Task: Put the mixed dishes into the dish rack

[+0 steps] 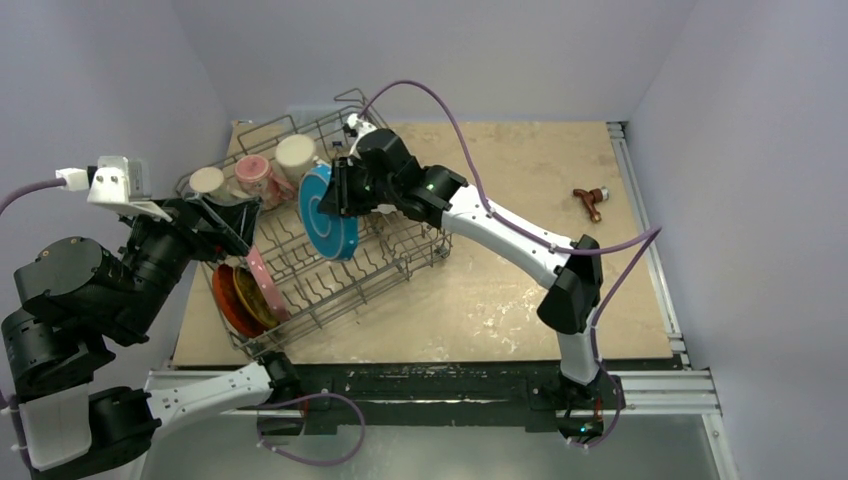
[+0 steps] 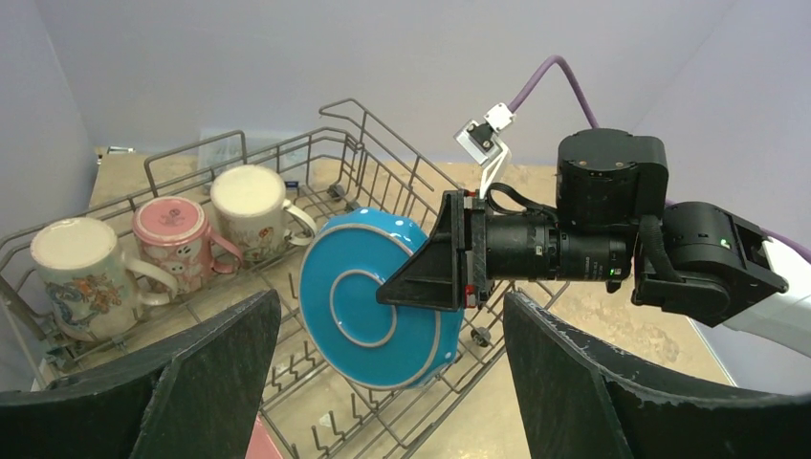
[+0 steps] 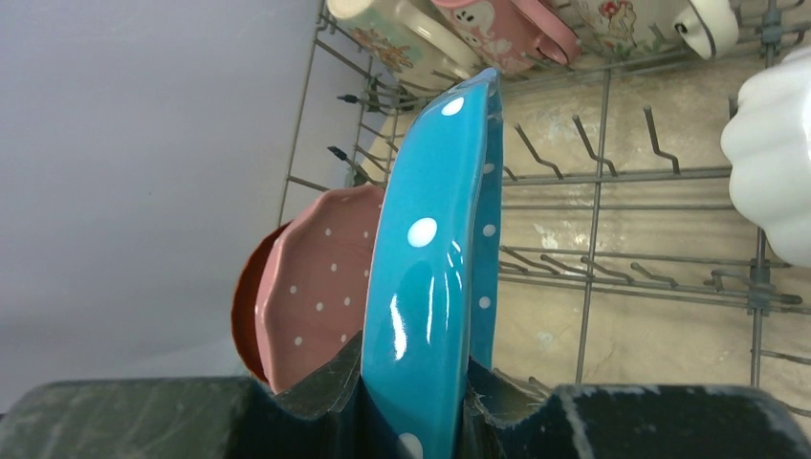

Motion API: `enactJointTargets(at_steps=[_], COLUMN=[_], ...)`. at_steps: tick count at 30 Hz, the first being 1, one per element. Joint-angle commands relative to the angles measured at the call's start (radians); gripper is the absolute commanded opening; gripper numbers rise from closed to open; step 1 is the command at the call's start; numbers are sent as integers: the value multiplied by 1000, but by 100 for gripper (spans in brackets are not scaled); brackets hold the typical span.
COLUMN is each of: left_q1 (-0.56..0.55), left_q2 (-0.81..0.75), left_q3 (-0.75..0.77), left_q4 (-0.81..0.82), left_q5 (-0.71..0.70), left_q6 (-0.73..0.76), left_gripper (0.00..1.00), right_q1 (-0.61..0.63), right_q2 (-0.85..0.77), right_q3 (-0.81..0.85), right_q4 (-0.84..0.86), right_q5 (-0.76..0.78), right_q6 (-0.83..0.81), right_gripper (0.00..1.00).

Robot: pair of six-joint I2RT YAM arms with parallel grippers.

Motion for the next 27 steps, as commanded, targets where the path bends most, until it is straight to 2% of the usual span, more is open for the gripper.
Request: enactJointTargets(at_steps=[1, 16, 27], left_q1=[3, 3, 3], left_q2=[14, 53, 56], left_q3=[9, 26, 17], left_q4=[17, 50, 50], left_q5=[8, 16, 13], left_q6=[1, 43, 24], left_gripper=[86, 86, 86], right_q1=[5, 9, 17], right_q2=[-46, 10, 43], right_q3=[87, 61, 28], right_q4=[116, 105, 61], right_q5=[4, -39, 24], right_q6=[-25, -54, -132], right_gripper=[0, 0, 0])
